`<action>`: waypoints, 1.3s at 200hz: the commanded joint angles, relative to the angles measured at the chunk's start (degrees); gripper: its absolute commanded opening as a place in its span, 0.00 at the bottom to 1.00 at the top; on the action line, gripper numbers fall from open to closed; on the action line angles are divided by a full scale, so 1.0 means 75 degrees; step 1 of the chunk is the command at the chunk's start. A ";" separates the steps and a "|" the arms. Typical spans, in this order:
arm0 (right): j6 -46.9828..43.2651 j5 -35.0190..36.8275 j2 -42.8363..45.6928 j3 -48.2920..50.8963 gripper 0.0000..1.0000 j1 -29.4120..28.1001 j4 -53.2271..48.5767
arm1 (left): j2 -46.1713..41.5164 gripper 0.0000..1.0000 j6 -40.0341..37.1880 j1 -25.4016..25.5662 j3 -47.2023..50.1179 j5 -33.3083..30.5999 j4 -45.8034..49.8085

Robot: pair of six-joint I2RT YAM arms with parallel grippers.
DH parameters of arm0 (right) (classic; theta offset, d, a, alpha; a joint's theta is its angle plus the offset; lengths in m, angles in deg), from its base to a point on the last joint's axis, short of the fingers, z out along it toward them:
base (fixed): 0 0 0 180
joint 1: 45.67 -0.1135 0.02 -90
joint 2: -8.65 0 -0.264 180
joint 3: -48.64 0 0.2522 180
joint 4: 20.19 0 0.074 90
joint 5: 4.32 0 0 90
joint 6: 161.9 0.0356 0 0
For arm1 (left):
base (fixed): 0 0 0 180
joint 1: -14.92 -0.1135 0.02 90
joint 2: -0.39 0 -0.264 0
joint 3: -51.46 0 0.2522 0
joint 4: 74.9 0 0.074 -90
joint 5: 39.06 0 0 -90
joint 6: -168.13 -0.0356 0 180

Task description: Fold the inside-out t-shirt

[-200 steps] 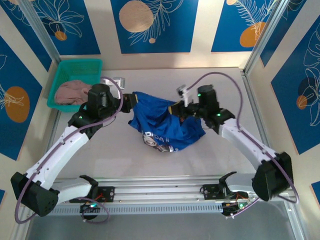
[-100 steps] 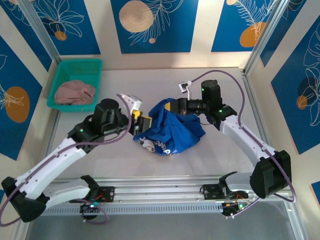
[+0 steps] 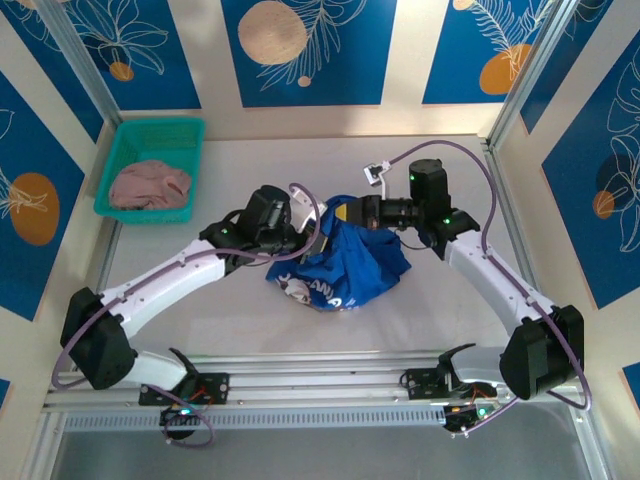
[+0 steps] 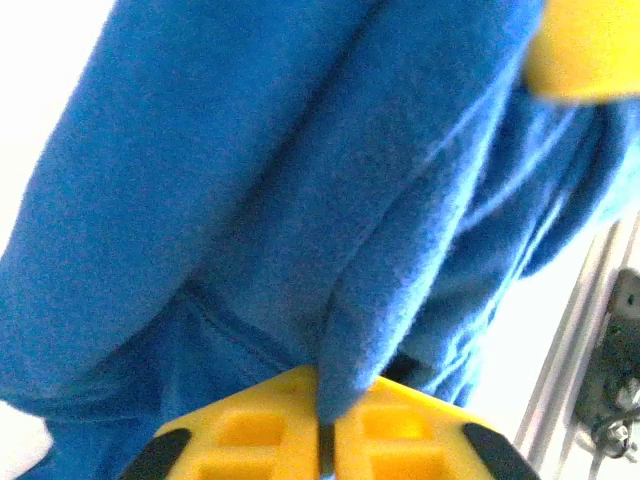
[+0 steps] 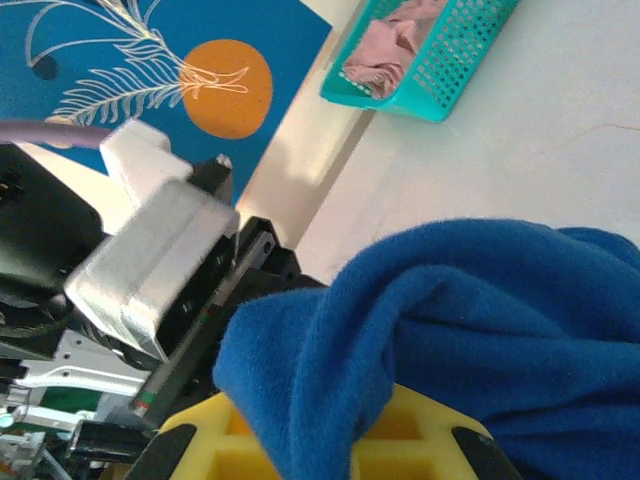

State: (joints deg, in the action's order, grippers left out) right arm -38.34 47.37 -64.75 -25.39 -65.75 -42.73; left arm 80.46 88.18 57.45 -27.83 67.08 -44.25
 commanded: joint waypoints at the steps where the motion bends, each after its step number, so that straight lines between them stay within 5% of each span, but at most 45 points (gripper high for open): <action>1: -0.1091 0.2029 0.0324 -0.0813 0.23 0.0045 -0.2418 | -0.0023 0.00 0.0659 -0.0254 -0.0181 0.0736 -0.0777; 15: -0.1734 0.5881 0.0491 -0.1393 0.59 -0.0484 -0.4127 | -0.0217 0.00 0.1542 -0.0444 -0.0035 0.1155 -0.1245; 27: -0.1842 0.7238 0.0999 -0.1198 0.69 -0.0992 -0.4222 | -0.0330 0.00 0.2044 -0.0488 -0.0065 0.1238 -0.1268; 52: -0.1520 0.7385 0.2223 -0.0204 0.72 -0.2130 -0.3465 | -0.0521 0.00 0.2710 -0.0497 -0.0110 0.1064 -0.1109; 80: -0.0777 0.7505 0.2266 0.0498 0.65 -0.3226 -0.3063 | -0.0739 0.00 0.3004 -0.0493 -0.0047 0.1075 -0.1158; 110: -0.0531 0.7132 0.1457 0.0766 0.49 -0.3323 -0.2266 | -0.0922 0.00 0.3032 -0.0482 0.0057 0.1212 -0.1145; 140: -0.0578 0.7742 0.0851 0.0891 0.46 -0.3242 -0.1756 | -0.1086 0.00 0.2962 -0.0486 0.0103 0.1268 -0.1082; 184: -0.0633 0.7102 -0.0100 0.0946 0.46 -0.2812 -0.0245 | -0.1166 0.00 0.2880 -0.0491 0.0215 0.1362 -0.1097; 230: -0.1031 0.6296 -0.0149 0.0859 0.00 -0.2349 -0.0026 | -0.1521 0.00 0.2906 -0.0576 0.0399 0.0437 -0.0974; 260: -0.0692 0.2210 0.1306 0.1335 0.00 -0.1021 0.0737 | -0.1603 0.00 0.3078 -0.1121 0.0563 -0.1302 0.0107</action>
State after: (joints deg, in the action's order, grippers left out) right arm -45.14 88.60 -63.53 -16.91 -79.93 -44.39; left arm 69.91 110.25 52.40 -24.56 68.85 -49.13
